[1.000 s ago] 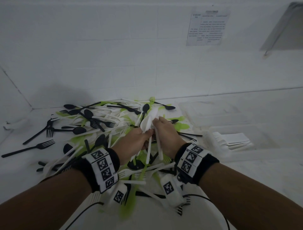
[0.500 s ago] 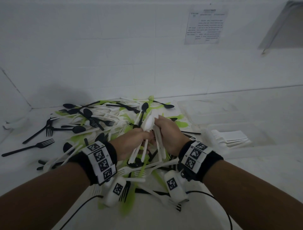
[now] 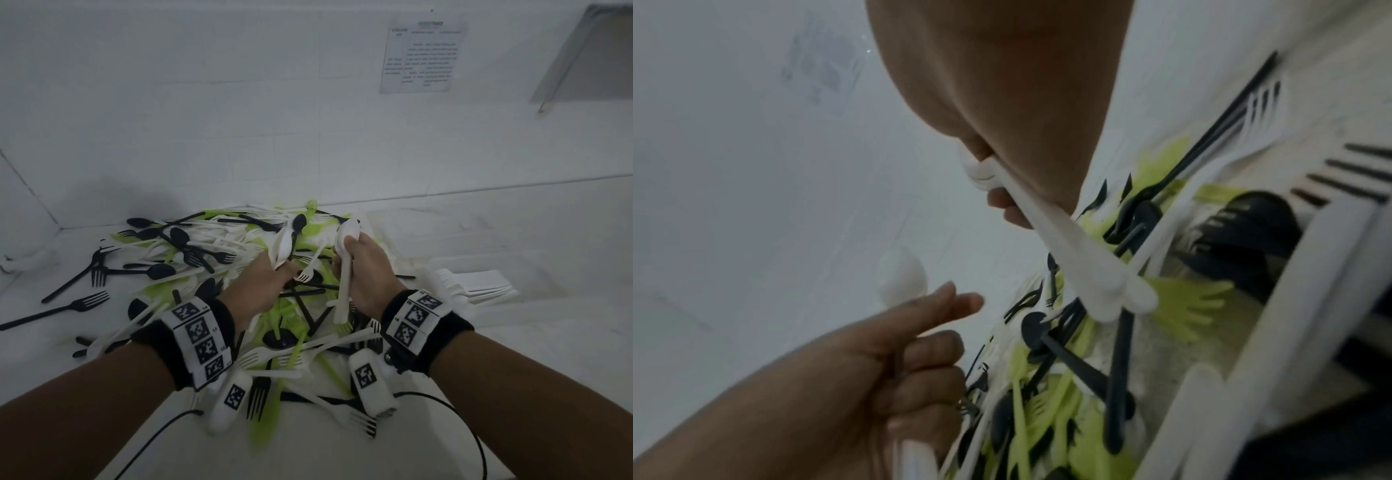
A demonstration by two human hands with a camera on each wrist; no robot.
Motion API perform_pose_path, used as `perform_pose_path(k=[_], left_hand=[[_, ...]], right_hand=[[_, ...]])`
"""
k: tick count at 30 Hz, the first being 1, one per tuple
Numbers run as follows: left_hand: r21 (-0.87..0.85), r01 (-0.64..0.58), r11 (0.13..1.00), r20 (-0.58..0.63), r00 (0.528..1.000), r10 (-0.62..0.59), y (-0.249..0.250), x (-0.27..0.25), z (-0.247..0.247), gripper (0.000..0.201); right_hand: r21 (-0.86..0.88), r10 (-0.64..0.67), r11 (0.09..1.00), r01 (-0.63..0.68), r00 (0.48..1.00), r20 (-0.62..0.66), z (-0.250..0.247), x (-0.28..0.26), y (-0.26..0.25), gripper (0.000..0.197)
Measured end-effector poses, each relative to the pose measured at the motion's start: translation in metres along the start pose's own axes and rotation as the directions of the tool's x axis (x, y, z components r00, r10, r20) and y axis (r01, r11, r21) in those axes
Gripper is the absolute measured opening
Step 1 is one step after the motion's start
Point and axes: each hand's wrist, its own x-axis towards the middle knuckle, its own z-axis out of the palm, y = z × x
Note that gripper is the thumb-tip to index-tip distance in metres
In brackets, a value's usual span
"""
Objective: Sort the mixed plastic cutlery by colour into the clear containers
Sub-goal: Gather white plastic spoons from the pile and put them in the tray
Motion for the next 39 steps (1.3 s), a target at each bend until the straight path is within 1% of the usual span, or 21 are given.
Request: perform_pose_path(k=[1,2,3,5,7,10,13,17,19,21,24,25,27,29,30,31,33,35,37,39], left_hand=[[-0.005,0.017,1.000,-0.020,1.000,-0.017,0.001,0.002,0.000,0.031],[-0.051,0.046,0.998,-0.018,0.999,-0.047,0.003,0.003,0.000,0.036],[-0.115,0.063,0.991,-0.002,0.998,-0.064,0.005,0.005,0.002,0.035],[-0.207,0.031,0.978,0.016,0.999,-0.029,0.006,0.008,0.008,0.022],[-0.203,-0.028,0.979,0.010,0.999,0.030,0.008,0.009,0.014,0.017],[-0.200,-0.107,0.974,-0.011,0.994,0.107,0.011,0.006,0.020,0.018],[-0.187,-0.160,0.969,-0.037,0.987,0.156,0.011,0.005,0.020,0.020],[-0.194,-0.189,0.963,0.001,0.981,0.193,0.008,0.004,0.019,0.018],[-0.220,-0.168,0.961,-0.032,0.986,0.165,0.007,0.005,0.018,0.016],[-0.250,-0.145,0.957,-0.067,0.989,0.132,0.004,0.007,0.016,0.018],[-0.261,-0.140,0.955,-0.026,0.990,0.138,0.002,0.007,0.014,0.026],[-0.270,-0.130,0.954,-0.014,0.991,0.131,0.003,0.006,0.014,0.030],[-0.231,-0.123,0.965,-0.028,0.992,0.120,0.004,0.004,0.012,0.036],[-0.138,-0.143,0.980,-0.048,0.989,0.137,0.002,0.004,0.010,0.031],[-0.128,-0.134,0.983,-0.042,0.991,0.130,0.002,0.005,0.008,0.028],[-0.153,-0.113,0.982,-0.023,0.994,0.111,0.001,0.006,0.006,0.023],[-0.254,-0.052,0.966,0.044,0.997,0.065,0.001,0.007,0.003,0.015],[-0.290,-0.006,0.957,0.121,0.992,0.043,0.002,0.005,0.002,0.020],[-0.236,-0.039,0.971,0.176,0.981,0.082,0.003,0.003,0.002,0.021],[-0.154,-0.100,0.983,0.222,0.966,0.133,0.004,0.001,0.005,0.022]], right_hand=[[-0.012,-0.002,1.000,0.002,1.000,0.018,0.001,-0.002,0.000,0.021],[-0.013,-0.003,1.000,0.003,0.999,0.036,0.002,-0.004,0.001,0.021],[-0.008,0.000,1.000,0.000,0.999,0.053,0.005,-0.006,0.002,0.020],[-0.006,0.002,1.000,-0.001,0.997,0.076,0.010,-0.008,0.005,0.017],[-0.015,-0.007,1.000,0.009,0.995,0.097,0.015,-0.010,0.007,0.015],[-0.043,-0.022,0.999,0.026,0.995,0.097,0.016,-0.012,0.009,0.016],[-0.057,-0.027,0.998,0.032,0.996,0.086,0.016,-0.012,0.010,0.020],[0.034,0.014,0.999,-0.018,0.994,0.104,0.018,-0.016,0.012,0.020],[0.071,0.008,0.997,-0.017,0.993,0.116,0.020,-0.020,0.010,0.020],[0.015,-0.033,0.999,0.031,0.989,0.143,0.022,-0.023,0.009,0.021],[-0.149,-0.093,0.981,0.124,0.975,0.202,0.032,-0.030,0.008,0.022],[-0.162,-0.115,0.976,0.147,0.974,0.193,0.034,-0.030,0.008,0.021],[-0.140,-0.158,0.975,0.171,0.983,0.098,0.035,-0.027,0.010,0.020],[-0.110,-0.169,0.980,0.167,0.986,-0.008,0.032,-0.021,0.012,0.020],[-0.113,-0.160,0.981,0.156,0.987,-0.024,0.030,-0.019,0.013,0.021],[-0.124,-0.142,0.983,0.138,0.990,-0.024,0.028,-0.017,0.014,0.023],[-0.147,-0.104,0.984,0.103,0.995,0.000,0.027,-0.015,0.016,0.027],[-0.164,-0.089,0.982,0.096,0.995,0.054,0.030,-0.018,0.017,0.028],[-0.150,-0.081,0.984,0.095,0.992,0.100,0.037,-0.023,0.017,0.027],[-0.113,-0.075,0.990,0.086,0.992,0.098,0.043,-0.027,0.018,0.027]])
